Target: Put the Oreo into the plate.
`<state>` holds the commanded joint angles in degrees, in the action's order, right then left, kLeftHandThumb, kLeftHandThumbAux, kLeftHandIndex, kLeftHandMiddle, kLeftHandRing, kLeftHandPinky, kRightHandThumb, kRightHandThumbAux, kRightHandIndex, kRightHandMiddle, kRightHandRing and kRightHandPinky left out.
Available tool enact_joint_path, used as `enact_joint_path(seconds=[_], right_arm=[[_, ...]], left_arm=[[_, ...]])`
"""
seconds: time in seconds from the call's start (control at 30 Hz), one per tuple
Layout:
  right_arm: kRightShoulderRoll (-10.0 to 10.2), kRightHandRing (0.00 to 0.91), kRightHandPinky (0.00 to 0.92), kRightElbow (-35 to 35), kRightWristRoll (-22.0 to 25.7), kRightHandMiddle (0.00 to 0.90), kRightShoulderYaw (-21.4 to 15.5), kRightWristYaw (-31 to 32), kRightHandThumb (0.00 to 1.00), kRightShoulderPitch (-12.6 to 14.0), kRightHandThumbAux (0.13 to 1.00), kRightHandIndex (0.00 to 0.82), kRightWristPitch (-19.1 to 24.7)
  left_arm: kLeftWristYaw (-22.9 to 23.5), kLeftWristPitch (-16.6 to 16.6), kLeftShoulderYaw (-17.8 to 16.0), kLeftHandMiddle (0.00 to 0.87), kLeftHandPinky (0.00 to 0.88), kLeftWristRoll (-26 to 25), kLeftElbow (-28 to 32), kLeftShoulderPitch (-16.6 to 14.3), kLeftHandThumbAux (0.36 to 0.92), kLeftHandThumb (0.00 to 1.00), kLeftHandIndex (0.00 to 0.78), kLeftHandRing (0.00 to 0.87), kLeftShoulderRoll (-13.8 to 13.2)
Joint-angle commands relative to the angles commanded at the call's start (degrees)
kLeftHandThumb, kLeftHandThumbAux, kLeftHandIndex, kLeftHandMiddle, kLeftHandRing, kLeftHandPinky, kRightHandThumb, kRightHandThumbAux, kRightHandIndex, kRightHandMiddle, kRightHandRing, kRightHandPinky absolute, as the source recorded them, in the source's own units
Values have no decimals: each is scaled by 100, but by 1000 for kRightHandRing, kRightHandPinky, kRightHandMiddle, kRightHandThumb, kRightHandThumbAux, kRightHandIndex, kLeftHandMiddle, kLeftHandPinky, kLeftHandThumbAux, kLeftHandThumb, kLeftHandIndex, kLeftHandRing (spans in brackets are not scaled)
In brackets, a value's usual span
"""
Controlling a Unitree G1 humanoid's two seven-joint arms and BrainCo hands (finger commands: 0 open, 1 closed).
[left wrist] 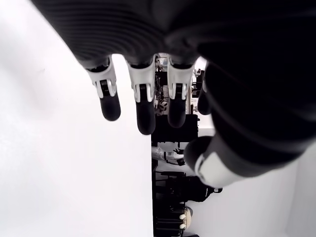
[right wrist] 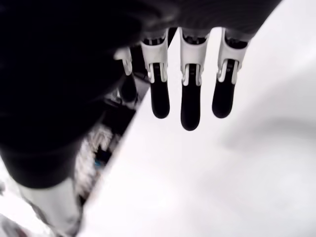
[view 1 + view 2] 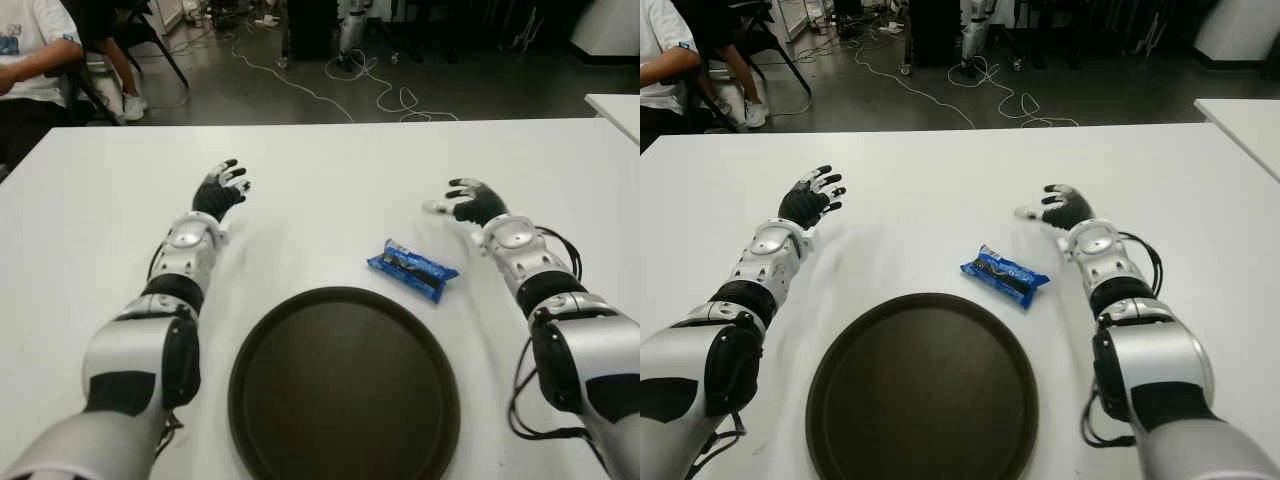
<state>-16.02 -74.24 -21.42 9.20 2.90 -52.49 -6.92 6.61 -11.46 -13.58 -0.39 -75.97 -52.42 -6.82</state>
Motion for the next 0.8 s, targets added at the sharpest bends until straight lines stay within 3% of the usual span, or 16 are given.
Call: enact_joint_path(seconds=[0.2, 0.5, 0.8], right_arm=[[-132, 196, 182, 125, -541, 197, 582, -73, 0, -18, 768, 181, -236], [-327, 162, 152, 560, -961, 163, 1042, -67, 0, -30, 712, 178, -248], [-764, 111, 93, 2282, -1178, 114, 1252, 489, 0, 368, 700, 134, 114]], left_arm=[[1, -15, 31, 158, 146, 27, 2, 1, 802, 0, 75, 154, 2], [-20, -1, 42, 164, 144, 7, 5, -2, 798, 0, 73, 154, 21], [-33, -4, 44, 163, 154, 4, 6, -2, 793, 0, 78, 157, 32]])
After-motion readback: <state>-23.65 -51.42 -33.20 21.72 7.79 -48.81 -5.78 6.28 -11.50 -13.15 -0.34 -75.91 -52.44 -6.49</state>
